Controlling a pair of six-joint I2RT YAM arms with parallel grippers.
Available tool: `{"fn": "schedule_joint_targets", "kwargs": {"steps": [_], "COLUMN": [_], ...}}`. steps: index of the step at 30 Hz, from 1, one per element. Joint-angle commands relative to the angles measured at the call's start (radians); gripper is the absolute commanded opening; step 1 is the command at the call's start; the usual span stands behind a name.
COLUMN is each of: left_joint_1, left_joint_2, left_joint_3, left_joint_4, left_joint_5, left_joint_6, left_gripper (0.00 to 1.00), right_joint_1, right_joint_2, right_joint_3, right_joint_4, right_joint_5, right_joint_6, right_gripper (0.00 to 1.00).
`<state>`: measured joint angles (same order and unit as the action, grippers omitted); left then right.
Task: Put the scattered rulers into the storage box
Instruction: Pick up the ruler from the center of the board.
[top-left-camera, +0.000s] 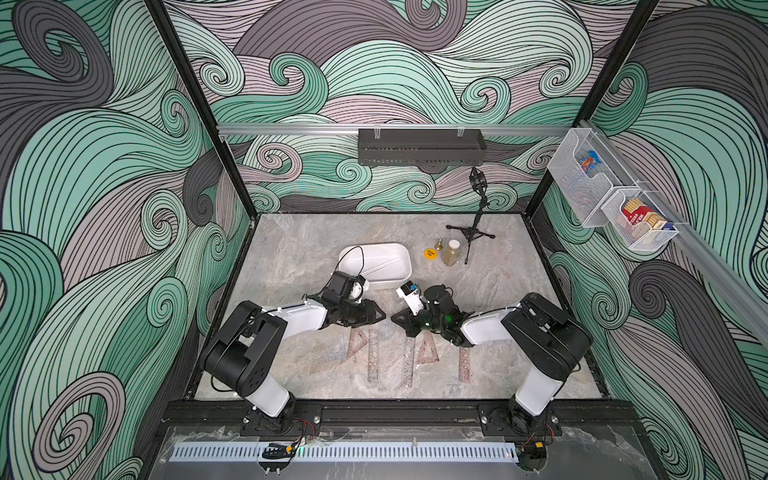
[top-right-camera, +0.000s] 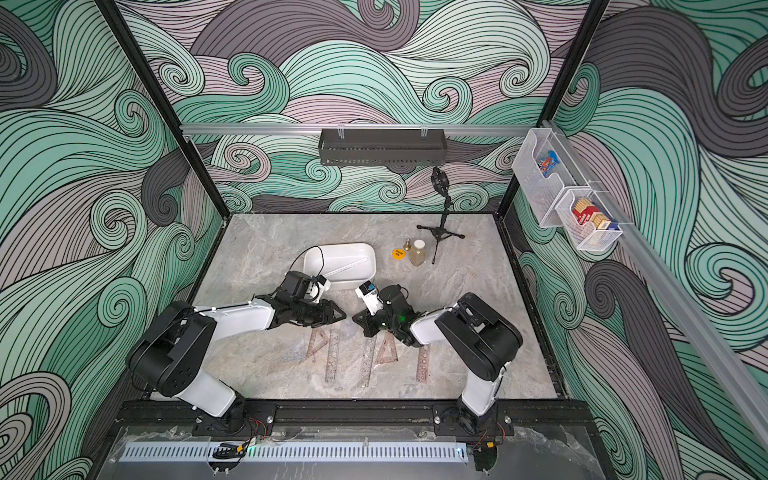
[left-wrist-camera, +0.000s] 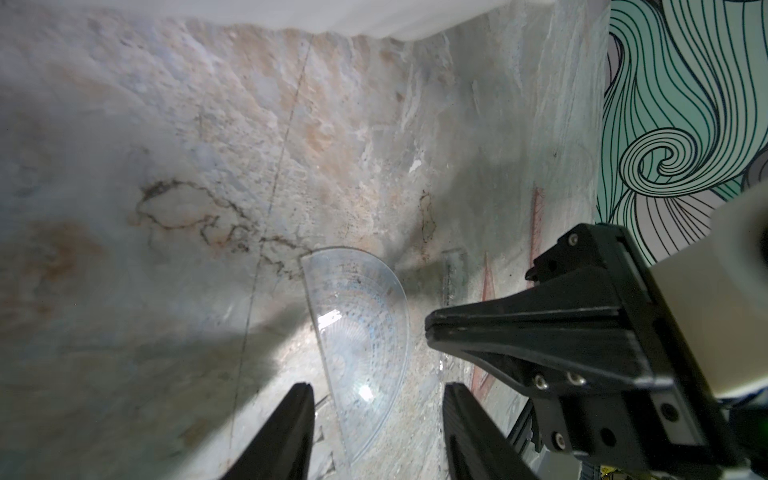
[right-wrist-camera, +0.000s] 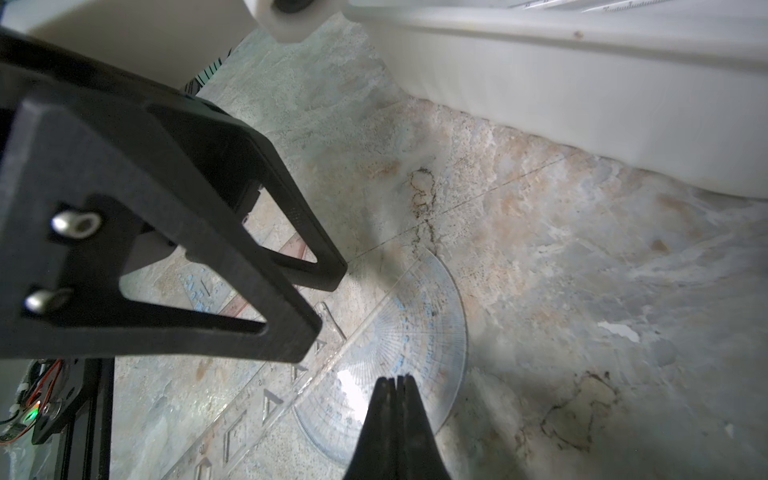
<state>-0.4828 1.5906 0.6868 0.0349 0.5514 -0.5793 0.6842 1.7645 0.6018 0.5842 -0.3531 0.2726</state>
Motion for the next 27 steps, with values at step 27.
{"fn": "schedule_joint_targets", "kwargs": {"steps": [27], "left_joint_1": [-0.025], "left_joint_2": [0.069], "left_joint_3": [0.022], "left_joint_4": [0.005], "left_joint_5": [0.012], "left_joint_6": [-0.001], "left_gripper": [0.53], "right_joint_1": [0.003], "right_joint_2": [0.065], "right_joint_3": [-0.013], "right_joint_4": [-0.036], "right_joint_5": [0.011], "right_joint_6": [-0.021], "right_gripper": [0.0]}}
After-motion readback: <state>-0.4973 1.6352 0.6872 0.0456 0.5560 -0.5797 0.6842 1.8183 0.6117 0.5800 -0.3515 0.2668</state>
